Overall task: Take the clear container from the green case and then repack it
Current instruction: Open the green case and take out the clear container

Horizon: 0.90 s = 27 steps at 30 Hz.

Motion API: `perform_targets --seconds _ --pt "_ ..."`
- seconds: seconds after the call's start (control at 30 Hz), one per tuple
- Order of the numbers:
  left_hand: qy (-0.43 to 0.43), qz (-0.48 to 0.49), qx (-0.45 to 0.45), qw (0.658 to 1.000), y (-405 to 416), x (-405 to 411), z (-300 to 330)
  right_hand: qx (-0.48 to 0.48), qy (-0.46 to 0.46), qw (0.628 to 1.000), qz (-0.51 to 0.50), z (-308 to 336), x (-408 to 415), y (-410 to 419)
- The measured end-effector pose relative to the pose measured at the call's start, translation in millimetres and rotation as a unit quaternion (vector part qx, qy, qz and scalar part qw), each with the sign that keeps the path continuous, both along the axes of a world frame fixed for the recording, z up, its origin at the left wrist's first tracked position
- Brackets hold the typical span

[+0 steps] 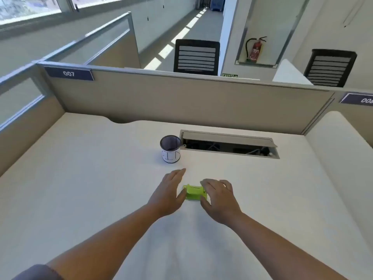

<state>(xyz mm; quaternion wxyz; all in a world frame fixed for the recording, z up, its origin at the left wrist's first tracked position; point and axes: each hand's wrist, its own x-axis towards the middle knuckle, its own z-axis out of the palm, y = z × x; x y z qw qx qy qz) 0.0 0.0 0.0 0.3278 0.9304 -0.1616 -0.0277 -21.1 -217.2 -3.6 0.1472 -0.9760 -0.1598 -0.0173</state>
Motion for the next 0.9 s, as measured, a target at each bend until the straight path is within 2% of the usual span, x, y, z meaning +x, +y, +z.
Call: perform_targets --seconds 0.13,0.37,0.63,0.8,0.9 --pt "0.11 0.038 -0.042 0.992 -3 -7 -26 0.007 0.04 0.999 -0.001 -15 4 4" --pt "0.192 0.095 -0.094 0.972 -9 -5 -60 0.048 0.078 0.996 -0.01 -37 21 11" --pt "0.209 0.198 -0.157 0.945 -8 2 -75 0.005 0.129 0.992 -0.01 -45 45 22" --pt "0.205 0.206 -0.157 0.944 -11 5 -77 -0.031 0.134 0.991 0.0 -46 50 27" --pt "0.198 0.204 -0.155 0.946 -12 5 -76 -0.011 0.136 0.991 0.005 -46 53 30"
